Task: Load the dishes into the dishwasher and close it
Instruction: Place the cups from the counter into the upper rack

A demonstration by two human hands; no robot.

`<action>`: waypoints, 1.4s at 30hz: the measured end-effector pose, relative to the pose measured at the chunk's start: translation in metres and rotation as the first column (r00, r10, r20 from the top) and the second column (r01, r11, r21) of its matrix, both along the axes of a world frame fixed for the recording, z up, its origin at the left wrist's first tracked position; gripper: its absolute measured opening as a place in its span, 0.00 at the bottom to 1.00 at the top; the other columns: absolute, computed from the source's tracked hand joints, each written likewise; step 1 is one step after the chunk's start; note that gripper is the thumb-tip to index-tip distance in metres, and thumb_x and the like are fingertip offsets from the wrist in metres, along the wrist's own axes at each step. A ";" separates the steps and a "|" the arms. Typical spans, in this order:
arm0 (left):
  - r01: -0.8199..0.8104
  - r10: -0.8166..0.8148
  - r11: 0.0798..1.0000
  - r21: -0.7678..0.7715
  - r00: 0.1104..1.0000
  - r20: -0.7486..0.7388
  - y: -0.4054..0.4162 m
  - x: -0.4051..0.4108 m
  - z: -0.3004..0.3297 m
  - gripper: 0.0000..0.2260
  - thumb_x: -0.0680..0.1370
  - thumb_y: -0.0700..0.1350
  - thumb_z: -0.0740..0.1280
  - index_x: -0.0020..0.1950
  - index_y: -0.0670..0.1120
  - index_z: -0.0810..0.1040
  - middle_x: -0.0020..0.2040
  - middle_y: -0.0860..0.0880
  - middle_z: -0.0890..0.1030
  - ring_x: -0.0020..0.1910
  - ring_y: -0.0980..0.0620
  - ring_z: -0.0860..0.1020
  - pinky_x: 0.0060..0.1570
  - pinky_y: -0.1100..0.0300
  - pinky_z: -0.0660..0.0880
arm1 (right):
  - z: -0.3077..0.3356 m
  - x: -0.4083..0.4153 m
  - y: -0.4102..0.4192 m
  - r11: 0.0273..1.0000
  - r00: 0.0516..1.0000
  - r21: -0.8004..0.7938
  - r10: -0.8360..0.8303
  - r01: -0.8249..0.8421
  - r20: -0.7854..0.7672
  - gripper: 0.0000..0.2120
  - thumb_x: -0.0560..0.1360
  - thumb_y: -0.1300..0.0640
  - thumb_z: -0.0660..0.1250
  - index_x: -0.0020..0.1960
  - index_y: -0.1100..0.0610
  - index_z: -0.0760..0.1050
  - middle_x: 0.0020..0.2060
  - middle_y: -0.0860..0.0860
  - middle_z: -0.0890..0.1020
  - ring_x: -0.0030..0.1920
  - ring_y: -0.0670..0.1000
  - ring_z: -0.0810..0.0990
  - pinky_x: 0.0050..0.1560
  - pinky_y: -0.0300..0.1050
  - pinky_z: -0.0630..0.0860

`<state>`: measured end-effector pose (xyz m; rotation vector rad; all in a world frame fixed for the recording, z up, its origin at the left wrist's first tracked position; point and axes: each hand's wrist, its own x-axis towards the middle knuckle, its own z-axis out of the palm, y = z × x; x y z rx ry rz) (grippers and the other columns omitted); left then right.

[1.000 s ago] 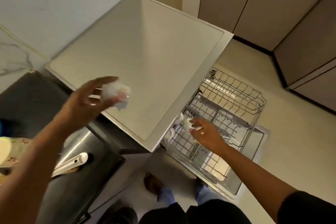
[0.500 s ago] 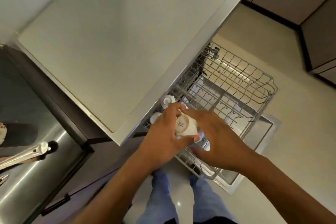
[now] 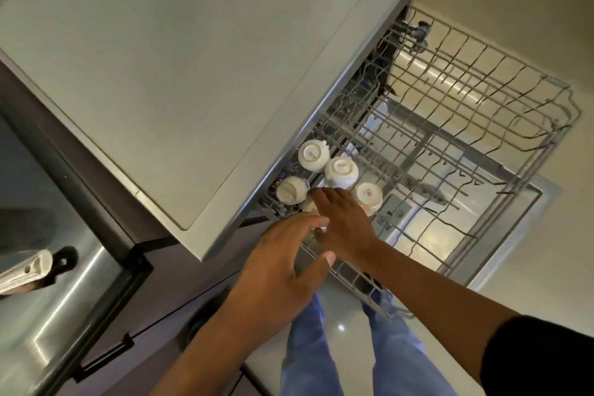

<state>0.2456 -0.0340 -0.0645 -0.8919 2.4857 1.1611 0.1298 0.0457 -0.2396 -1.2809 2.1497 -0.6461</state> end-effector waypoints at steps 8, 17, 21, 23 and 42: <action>0.082 -0.071 0.996 -0.046 0.978 0.194 -0.029 0.011 -0.062 0.24 0.82 0.55 0.66 0.77 0.58 0.66 0.75 0.57 0.69 0.73 0.58 0.65 0.65 0.68 0.59 | -0.041 0.006 -0.016 0.983 0.974 0.073 0.176 -0.167 -0.143 0.32 0.66 0.62 0.76 0.68 0.57 0.69 0.58 0.58 0.76 0.56 0.60 0.76 0.50 0.56 0.80; 0.230 -0.212 0.973 -0.028 0.932 0.293 -0.036 0.018 -0.071 0.27 0.82 0.56 0.64 0.80 0.55 0.60 0.81 0.54 0.60 0.80 0.52 0.58 0.77 0.50 0.61 | -0.017 -0.001 -0.007 0.976 0.981 0.141 0.179 -0.167 -0.080 0.40 0.70 0.62 0.77 0.77 0.52 0.63 0.74 0.60 0.68 0.70 0.62 0.73 0.61 0.57 0.81; 0.299 -0.292 0.954 -0.003 0.935 0.203 -0.027 0.012 -0.020 0.30 0.83 0.54 0.65 0.83 0.53 0.59 0.84 0.53 0.57 0.83 0.52 0.53 0.80 0.53 0.55 | 0.044 -0.011 0.008 0.998 1.000 0.059 0.004 -0.003 -0.019 0.30 0.72 0.65 0.74 0.72 0.56 0.73 0.67 0.59 0.76 0.61 0.62 0.80 0.52 0.57 0.83; 0.334 -0.334 0.942 0.023 0.937 0.099 -0.025 0.014 0.018 0.28 0.82 0.53 0.66 0.82 0.52 0.63 0.83 0.51 0.60 0.82 0.52 0.55 0.80 0.57 0.54 | 0.086 -0.014 0.014 0.996 0.997 0.059 -0.066 0.069 -0.045 0.23 0.73 0.63 0.75 0.66 0.57 0.76 0.59 0.58 0.80 0.51 0.60 0.83 0.44 0.53 0.83; -0.368 0.553 0.622 -0.691 0.832 0.055 -0.311 0.232 0.192 0.35 0.72 0.67 0.71 0.76 0.58 0.67 0.77 0.47 0.67 0.76 0.39 0.64 0.71 0.37 0.63 | 0.297 0.084 -0.209 0.921 0.935 -0.171 0.336 -0.351 -0.111 0.32 0.79 0.39 0.67 0.80 0.46 0.64 0.75 0.50 0.72 0.74 0.54 0.70 0.74 0.50 0.66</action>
